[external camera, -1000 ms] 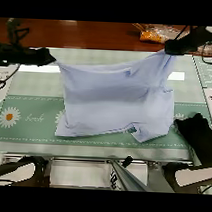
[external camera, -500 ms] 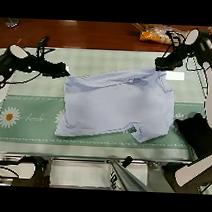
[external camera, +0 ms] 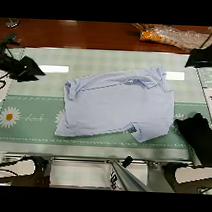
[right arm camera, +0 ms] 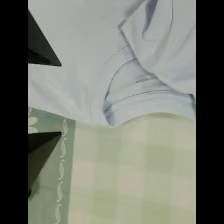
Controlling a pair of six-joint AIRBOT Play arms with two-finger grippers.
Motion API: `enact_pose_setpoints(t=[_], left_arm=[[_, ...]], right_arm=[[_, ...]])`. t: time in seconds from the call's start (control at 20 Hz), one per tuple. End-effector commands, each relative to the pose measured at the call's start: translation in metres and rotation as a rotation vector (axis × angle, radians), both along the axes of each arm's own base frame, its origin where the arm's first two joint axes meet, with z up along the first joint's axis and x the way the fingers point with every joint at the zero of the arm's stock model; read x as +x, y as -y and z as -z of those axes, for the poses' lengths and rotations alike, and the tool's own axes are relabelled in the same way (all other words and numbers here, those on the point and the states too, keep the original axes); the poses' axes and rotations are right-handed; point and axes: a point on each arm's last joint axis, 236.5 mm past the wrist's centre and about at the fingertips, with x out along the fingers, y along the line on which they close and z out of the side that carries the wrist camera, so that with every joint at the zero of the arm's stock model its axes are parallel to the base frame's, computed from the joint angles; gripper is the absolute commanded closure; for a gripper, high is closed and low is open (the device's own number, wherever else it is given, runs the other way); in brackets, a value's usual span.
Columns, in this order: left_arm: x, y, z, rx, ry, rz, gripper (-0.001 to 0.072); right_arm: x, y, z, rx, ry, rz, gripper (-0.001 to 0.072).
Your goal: Fold the shirts.
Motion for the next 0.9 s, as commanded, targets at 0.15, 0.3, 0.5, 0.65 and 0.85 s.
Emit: enact_pose_setpoints(t=[0.15,0.3,0.5,0.65,0.85], left_arm=[[-0.103,0.006,0.04,-0.085,-0.187,-0.043,0.006],[-0.155,0.03,0.081,-0.163,-0.338,-0.026,0.0059],[-0.193,0.039,0.126,-0.147,-0.438,-0.039,0.006],[-0.202,0.036,0.144,-0.111,-0.451,-0.058,0.006],[-0.193,0.038,0.153,-0.082,-0.41,-0.063,0.006]], right_arm=[[-0.056,0.038,0.008,0.18,-0.061,0.152,0.022],[-0.063,0.039,0.03,0.203,-0.091,0.172,0.022],[-0.056,0.033,0.037,0.235,-0.07,0.164,0.022],[-0.054,0.034,0.037,0.232,-0.062,0.166,0.0221],[-0.056,0.033,0.037,0.234,-0.068,0.164,0.0221]])
